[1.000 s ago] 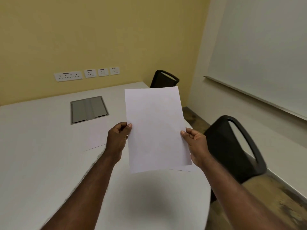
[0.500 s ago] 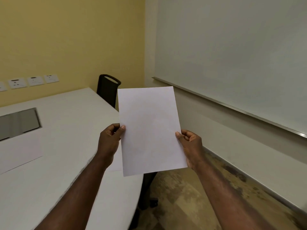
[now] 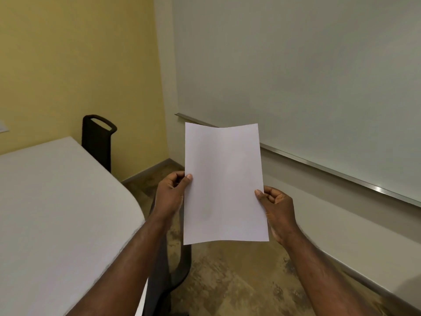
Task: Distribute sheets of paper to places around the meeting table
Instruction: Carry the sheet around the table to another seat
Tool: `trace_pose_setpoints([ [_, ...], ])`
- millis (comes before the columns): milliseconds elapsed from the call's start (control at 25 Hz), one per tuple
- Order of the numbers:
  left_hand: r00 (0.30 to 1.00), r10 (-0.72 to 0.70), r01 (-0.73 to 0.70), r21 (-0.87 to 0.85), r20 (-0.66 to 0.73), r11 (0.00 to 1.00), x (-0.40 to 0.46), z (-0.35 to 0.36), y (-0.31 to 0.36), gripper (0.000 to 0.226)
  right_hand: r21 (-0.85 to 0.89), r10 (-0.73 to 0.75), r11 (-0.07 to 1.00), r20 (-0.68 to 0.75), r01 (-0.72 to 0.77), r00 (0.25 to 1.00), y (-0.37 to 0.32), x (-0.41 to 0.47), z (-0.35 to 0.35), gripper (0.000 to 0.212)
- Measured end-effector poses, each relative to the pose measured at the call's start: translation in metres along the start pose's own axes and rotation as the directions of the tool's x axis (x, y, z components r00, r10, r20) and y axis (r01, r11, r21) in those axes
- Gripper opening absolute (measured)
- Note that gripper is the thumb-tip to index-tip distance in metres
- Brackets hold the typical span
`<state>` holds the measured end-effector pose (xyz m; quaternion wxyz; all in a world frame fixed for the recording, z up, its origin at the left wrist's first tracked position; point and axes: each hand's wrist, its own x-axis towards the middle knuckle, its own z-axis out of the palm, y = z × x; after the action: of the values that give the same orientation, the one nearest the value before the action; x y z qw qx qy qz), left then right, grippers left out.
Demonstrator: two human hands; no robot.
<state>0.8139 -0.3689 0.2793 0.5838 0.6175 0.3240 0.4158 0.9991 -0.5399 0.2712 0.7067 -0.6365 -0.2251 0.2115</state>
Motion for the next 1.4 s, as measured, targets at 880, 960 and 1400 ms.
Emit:
trace_pose_setpoints([
  [880,0.892,-0.088,0.102,0.007,-0.443,0.995,0.283,0.132,-0.069,0.015,-0.113,0.09,0.993,0.451,-0.043,0.888,0.045,0.436,0.056,0.032],
  [960,0.866,-0.083,0.099,0.007,-0.493,0.995,0.307,0.115,-0.076,0.018,-0.118,0.098,0.992,0.499,-0.045,0.861,0.052,0.463,0.094,0.033],
  [1400,0.739,-0.027,0.07,0.036,-0.673,0.997,0.474,-0.017,-0.095,0.013,-0.115,0.115,0.992,0.702,-0.048,0.703,0.083,0.601,0.335,0.034],
])
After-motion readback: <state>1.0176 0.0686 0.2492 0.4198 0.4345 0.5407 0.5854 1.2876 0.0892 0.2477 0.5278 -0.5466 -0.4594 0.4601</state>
